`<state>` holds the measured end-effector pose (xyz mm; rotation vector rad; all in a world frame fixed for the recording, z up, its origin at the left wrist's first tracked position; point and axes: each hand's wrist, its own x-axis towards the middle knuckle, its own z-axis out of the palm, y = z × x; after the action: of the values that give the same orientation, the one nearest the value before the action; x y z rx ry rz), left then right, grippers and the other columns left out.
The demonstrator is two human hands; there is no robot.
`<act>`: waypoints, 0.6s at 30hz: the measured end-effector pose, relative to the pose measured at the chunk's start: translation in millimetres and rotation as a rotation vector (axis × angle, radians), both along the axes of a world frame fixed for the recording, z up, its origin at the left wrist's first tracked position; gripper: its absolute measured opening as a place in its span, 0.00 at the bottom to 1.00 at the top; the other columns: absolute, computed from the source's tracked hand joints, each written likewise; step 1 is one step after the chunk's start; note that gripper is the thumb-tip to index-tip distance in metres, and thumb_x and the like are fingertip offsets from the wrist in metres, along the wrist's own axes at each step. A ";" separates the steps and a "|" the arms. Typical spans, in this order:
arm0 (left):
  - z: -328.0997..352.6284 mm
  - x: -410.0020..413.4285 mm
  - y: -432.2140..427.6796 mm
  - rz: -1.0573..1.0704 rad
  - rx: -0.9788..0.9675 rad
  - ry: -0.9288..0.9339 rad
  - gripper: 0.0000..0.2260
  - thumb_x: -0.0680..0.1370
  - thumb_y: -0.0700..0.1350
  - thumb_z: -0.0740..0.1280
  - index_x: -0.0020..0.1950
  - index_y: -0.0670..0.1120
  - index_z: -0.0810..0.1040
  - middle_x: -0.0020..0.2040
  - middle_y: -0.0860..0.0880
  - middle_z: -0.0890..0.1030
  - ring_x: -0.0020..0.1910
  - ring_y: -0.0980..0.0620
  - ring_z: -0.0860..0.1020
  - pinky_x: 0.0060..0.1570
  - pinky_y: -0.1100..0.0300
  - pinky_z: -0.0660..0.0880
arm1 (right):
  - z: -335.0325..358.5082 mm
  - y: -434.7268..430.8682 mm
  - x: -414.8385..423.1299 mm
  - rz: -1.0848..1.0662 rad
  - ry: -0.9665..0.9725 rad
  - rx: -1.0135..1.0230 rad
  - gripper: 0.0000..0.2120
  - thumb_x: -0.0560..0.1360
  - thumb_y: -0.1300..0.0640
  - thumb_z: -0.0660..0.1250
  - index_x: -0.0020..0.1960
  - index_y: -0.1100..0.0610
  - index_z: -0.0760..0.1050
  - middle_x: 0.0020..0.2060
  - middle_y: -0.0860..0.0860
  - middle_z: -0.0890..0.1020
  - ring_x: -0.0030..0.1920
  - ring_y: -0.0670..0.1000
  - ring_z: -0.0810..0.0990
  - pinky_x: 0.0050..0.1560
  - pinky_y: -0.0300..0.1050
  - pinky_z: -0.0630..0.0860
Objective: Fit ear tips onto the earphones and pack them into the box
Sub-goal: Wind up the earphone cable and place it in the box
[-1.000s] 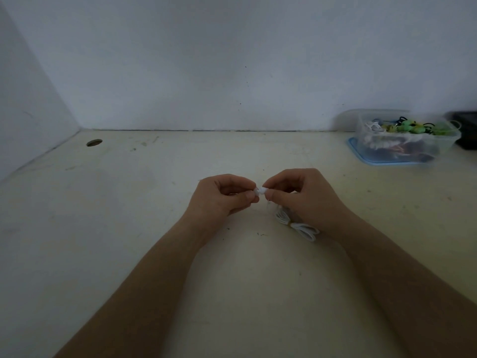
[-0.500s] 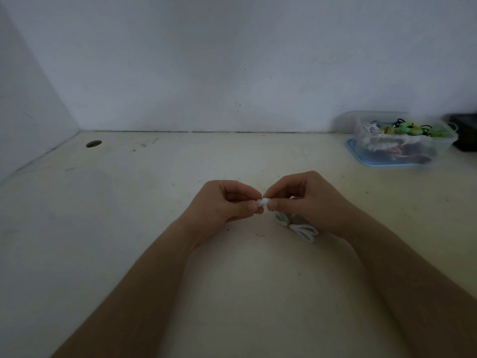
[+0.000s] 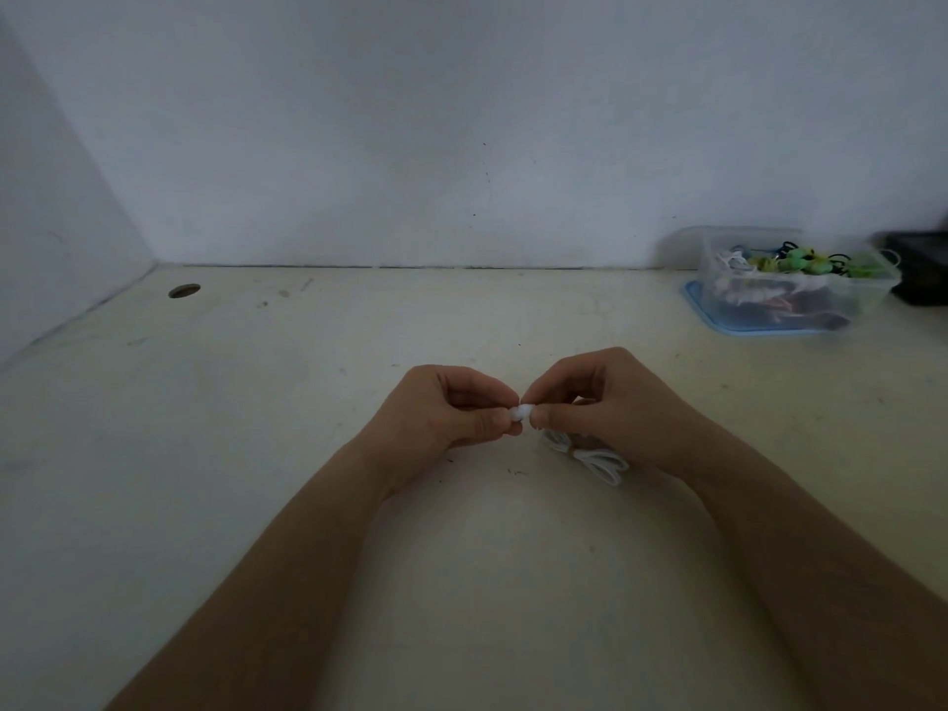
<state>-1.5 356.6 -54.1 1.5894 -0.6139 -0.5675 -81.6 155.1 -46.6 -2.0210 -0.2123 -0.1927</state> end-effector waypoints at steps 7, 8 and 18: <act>-2.0 1.4 -0.4 0.005 -0.020 -0.001 0.07 0.71 0.34 0.74 0.48 0.38 0.83 0.43 0.42 0.86 0.42 0.51 0.84 0.44 0.65 0.78 | -0.2 2.6 -0.9 -0.021 0.006 -0.002 0.03 0.73 0.58 0.75 0.46 0.55 0.85 0.33 0.47 0.84 0.33 0.43 0.80 0.39 0.36 0.76; -1.8 1.3 -0.2 0.005 -0.025 0.004 0.08 0.71 0.36 0.74 0.49 0.38 0.83 0.43 0.42 0.86 0.43 0.51 0.84 0.44 0.65 0.78 | -0.3 2.4 -0.9 -0.025 0.009 0.006 0.03 0.73 0.59 0.75 0.46 0.55 0.85 0.32 0.46 0.84 0.33 0.43 0.80 0.38 0.35 0.75; 2.9 -5.9 -3.9 -0.011 -0.074 -0.005 0.10 0.74 0.37 0.73 0.54 0.45 0.83 0.51 0.46 0.86 0.49 0.47 0.85 0.47 0.60 0.79 | -2.5 5.5 -0.5 -0.186 0.027 0.045 0.06 0.70 0.57 0.77 0.46 0.54 0.83 0.34 0.49 0.86 0.29 0.41 0.80 0.35 0.36 0.75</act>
<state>-7.3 352.7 -51.2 1.5192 -0.6406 -0.5429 -82.1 160.6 -49.1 -1.9974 -0.0021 -0.2841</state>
